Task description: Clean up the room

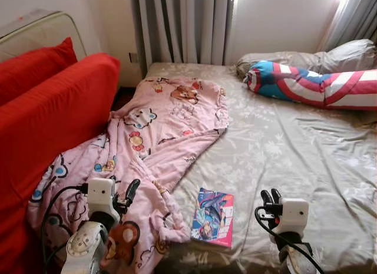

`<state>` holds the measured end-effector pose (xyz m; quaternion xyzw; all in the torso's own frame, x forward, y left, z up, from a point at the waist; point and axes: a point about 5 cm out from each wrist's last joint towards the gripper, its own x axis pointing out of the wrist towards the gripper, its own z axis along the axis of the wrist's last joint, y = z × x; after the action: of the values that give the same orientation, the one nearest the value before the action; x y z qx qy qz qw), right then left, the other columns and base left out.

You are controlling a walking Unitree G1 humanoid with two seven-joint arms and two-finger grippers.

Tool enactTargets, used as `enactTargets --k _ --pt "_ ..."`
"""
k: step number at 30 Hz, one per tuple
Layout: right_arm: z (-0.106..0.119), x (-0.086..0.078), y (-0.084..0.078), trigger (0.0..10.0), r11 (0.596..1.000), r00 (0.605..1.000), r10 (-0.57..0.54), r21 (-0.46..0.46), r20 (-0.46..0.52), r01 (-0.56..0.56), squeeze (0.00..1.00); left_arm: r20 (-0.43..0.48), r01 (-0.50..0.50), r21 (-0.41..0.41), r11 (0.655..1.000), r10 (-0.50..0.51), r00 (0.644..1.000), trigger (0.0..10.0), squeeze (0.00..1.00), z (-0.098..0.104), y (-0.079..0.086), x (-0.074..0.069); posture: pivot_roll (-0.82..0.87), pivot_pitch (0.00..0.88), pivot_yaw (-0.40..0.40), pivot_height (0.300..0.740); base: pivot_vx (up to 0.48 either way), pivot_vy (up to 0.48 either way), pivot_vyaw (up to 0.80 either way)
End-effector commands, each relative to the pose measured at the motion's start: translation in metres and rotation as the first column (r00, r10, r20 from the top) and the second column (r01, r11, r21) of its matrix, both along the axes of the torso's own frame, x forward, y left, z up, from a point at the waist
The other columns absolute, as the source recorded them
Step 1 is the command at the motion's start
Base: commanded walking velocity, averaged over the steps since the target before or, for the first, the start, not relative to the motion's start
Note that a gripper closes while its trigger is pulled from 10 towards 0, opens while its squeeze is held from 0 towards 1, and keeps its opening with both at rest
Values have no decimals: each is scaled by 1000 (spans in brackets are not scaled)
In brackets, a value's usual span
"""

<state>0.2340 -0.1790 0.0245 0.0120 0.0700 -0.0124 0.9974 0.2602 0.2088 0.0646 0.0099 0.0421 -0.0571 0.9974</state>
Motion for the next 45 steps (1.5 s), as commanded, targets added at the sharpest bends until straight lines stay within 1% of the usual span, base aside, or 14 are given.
enactTargets --k 1,3,8,11,21,27,34,45 --pt "1 2 -2 10000 1000 1000 -6 -2 -2 6 0 9 2 16 1000 -3 1000 10000 0 4 0 0 -92 38 1 676 0 0 0" --pt "-1 1 -2 10000 1000 1000 7 -10 -20 -7 0 7 2 15 1000 -2 1000 10000 0 3 0 1 -91 40 0 676 0 0 0" --pt "-4 -2 0 10000 1000 1000 11 -10 -28 -11 0 3 5 8 1000 -5 1000 10000 0 3 -3 0 -95 48 0 647 0 0 0" --pt "-2 -4 3 10000 1000 1000 18 5 -10 -18 0 2 7 8 1000 -7 1000 10000 0 3 -4 0 -95 48 0 647 0 0 0" --pt "-4 -3 10 10000 999 999 32 22 -15 -31 0 -1 3 12 1000 -3 1000 10000 0 3 -2 1 -91 49 2 647 0 0 0" --pt "-4 -3 10 10000 999 999 29 25 -15 -29 0 -4 -1 6 1000 1 1000 10000 0 2 -3 1 -93 48 4 647 0 0 0" --pt "-6 -2 10 10000 1000 999 27 11 -36 -27 0 -2 0 9 1000 0 1000 10000 0 3 -3 2 -91 49 5 647 0 0 0" --pt "-5 -2 11 10000 999 999 27 19 -26 -26 0 -5 1 6 1000 -1 1000 10000 0 2 -4 2 -92 49 3 647 0 0 0"
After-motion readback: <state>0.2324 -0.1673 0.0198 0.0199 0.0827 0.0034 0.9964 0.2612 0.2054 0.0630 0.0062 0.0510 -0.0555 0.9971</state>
